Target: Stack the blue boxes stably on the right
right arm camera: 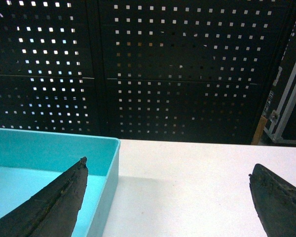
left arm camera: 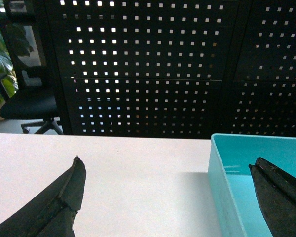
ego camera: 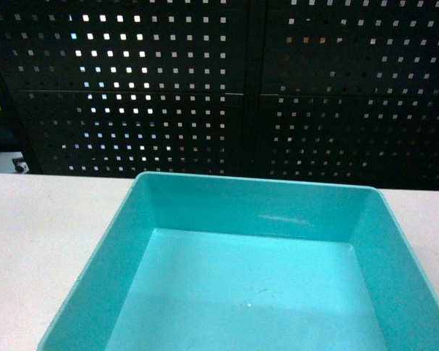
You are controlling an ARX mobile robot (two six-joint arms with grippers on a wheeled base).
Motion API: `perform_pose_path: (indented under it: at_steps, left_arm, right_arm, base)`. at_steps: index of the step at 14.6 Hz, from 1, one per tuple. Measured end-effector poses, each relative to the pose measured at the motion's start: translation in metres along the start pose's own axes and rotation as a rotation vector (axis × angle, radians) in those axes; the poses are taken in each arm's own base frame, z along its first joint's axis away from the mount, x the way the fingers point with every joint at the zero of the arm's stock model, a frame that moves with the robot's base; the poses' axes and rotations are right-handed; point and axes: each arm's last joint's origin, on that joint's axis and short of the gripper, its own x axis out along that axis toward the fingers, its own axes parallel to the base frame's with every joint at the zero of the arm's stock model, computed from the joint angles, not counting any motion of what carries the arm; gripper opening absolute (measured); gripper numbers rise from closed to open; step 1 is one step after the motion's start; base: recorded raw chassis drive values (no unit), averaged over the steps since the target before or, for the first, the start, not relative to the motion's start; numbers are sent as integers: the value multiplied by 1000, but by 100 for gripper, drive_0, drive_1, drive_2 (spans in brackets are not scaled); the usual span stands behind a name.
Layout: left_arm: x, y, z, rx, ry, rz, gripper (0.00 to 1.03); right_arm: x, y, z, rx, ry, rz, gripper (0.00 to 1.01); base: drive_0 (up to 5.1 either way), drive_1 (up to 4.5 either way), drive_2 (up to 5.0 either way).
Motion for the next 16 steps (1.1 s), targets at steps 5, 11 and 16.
perform_pose_path:
  at_steps: [5,11,16]
  left_arm:
    - [19,-24,6,12,-45,-43,98]
    - [105,-38,24,82,51,-61,98]
    - [160,-41,50,91,239,-124,98]
  right_arm:
    - [14,-9,10,-13,-78,10,98]
    - [99,-10,36,-52,-60,127,98]
    - [154,17,48,-99,167,241,98]
  base:
    - [0,0,0]
    - [0,0,0]
    - [0,0,0]
